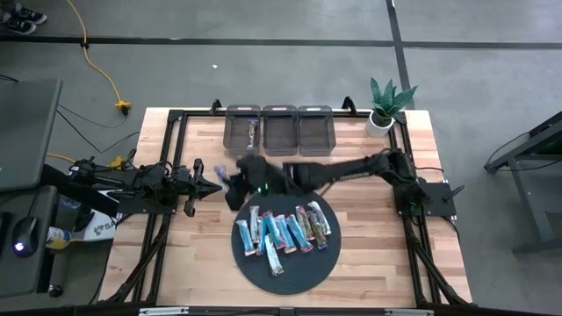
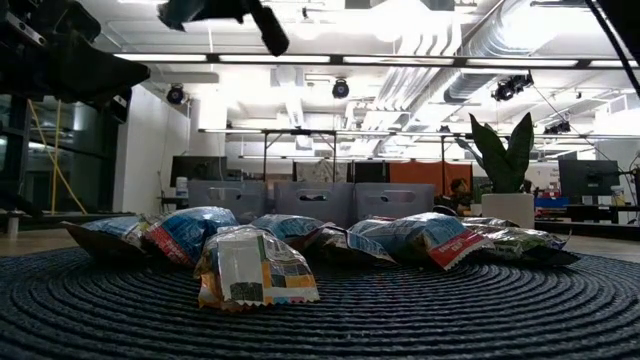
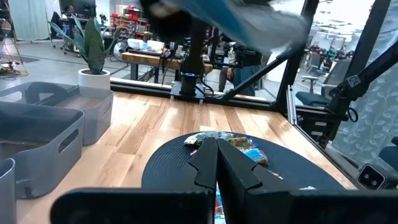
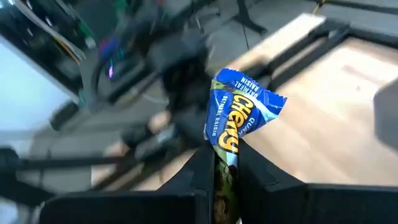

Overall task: Pick and place Granola Bars by type
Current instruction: Put the blue granola bar into the left black bin

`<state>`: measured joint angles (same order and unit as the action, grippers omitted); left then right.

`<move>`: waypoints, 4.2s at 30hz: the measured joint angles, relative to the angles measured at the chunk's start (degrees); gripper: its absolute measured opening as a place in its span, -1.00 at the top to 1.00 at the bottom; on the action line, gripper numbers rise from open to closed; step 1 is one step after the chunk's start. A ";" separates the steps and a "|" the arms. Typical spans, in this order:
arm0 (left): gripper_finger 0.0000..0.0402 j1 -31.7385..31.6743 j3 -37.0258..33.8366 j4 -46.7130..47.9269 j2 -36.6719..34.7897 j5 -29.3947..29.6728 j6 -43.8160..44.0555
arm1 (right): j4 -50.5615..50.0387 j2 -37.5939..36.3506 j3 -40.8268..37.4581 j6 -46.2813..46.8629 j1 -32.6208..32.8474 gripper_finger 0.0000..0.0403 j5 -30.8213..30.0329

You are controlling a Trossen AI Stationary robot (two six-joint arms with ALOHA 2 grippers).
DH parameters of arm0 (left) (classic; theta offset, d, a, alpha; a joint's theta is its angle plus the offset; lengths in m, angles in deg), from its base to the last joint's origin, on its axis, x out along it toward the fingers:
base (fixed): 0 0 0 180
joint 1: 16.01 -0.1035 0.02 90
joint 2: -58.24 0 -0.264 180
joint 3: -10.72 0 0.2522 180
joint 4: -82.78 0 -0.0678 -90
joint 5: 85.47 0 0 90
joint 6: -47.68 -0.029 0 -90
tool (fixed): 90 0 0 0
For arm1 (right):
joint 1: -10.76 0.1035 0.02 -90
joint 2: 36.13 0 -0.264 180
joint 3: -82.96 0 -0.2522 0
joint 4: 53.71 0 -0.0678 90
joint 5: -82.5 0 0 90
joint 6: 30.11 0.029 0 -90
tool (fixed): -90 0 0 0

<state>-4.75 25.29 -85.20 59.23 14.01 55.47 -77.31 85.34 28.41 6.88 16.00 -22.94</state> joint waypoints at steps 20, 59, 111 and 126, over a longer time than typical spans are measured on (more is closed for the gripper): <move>0.99 0.01 0.01 0.00 0.00 0.00 0.00 | 4.79 0.00 0.01 0.31 -19.80 0.86 5.42; 0.99 -0.01 0.00 0.00 0.00 0.02 0.00 | 8.81 15.44 -0.02 15.94 -25.95 0.86 5.40; 0.99 -0.01 0.02 0.01 0.00 0.02 0.00 | 12.82 13.08 -0.12 2.80 -28.93 0.38 20.96; 0.99 -0.01 0.00 0.02 -0.01 0.02 0.00 | 5.22 -2.78 0.01 -6.01 -28.84 0.37 31.72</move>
<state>-4.76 25.28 -85.18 59.22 14.03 55.47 -72.09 82.56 28.42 0.87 -12.84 8.79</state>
